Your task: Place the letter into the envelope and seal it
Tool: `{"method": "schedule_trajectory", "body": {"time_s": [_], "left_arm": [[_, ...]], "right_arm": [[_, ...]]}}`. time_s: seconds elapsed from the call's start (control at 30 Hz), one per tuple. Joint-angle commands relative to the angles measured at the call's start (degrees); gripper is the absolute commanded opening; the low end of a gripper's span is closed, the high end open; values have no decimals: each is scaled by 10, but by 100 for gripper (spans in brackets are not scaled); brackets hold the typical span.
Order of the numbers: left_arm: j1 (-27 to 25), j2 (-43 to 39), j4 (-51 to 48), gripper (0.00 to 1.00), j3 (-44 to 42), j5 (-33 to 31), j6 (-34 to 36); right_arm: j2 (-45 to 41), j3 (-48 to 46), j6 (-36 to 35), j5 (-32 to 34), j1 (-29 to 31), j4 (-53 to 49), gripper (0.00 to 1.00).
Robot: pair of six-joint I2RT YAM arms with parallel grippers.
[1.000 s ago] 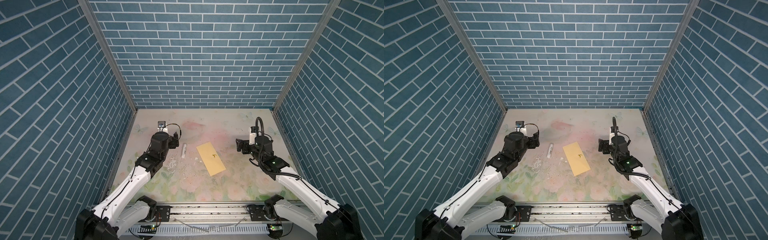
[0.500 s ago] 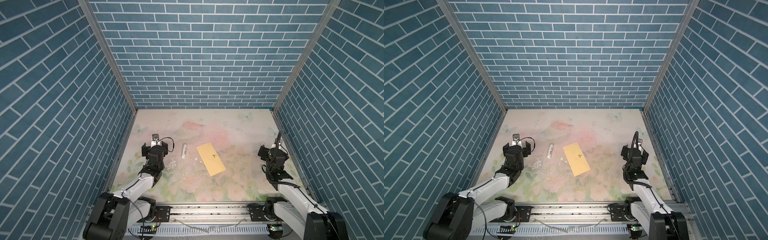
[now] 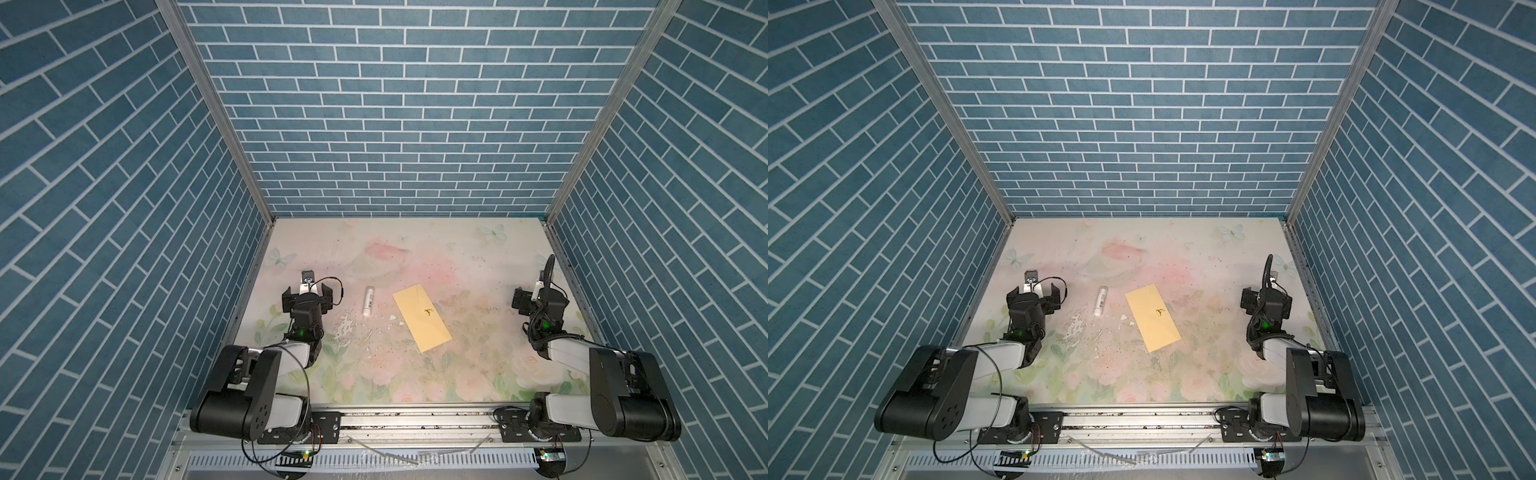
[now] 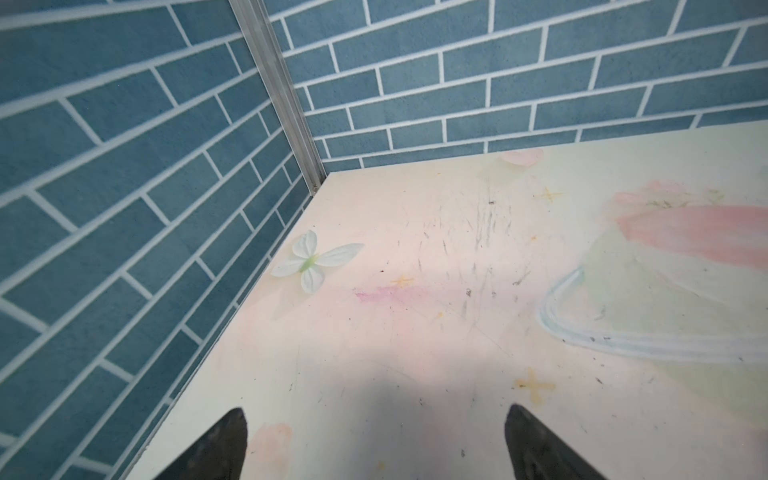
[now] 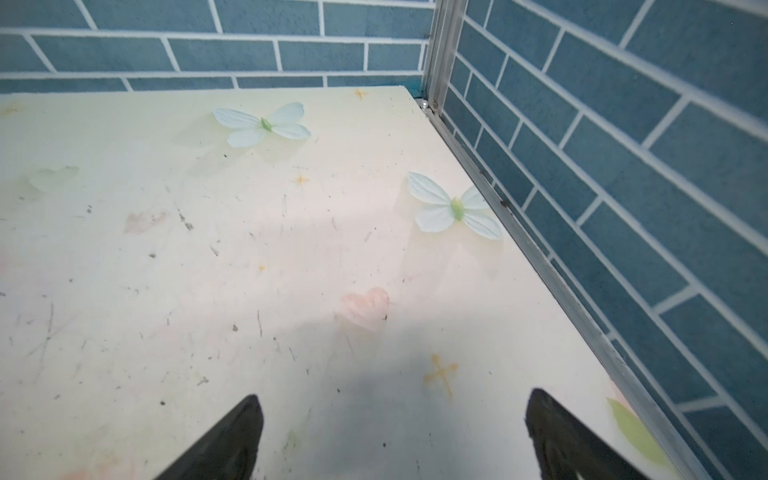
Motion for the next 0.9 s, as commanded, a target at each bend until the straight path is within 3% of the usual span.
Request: {"method": "schedule_trajectory", "body": {"time_s": [0.0,0.1,0.2,0.27,0.37,0.5,0.7,0.87], "left_arm": [[8,25,49,97,10,30,7],[11,46,58,97,15,45,10],[14,64,73,97,16,56,11],[15,65,70,98,17,59,11],[18,64,62,98,20,67,12],[24,64,27,100,37,84,11],[54,67,-48,100,76,150,-4],[56,67,-49,100,77,152,-4]], "right_arm": [[0,22,-21,-49,-10,-5,98],[3,25,-16,-67,-11,-5,98],[30,-3,8,-110,-14,105,96],[55,8,15,-104,-17,102,95],[122,2,11,-129,-20,176,97],[119,27,17,-123,-24,119,98],[125,28,16,-122,-23,126,98],[122,28,15,-119,-23,121,99]]}}
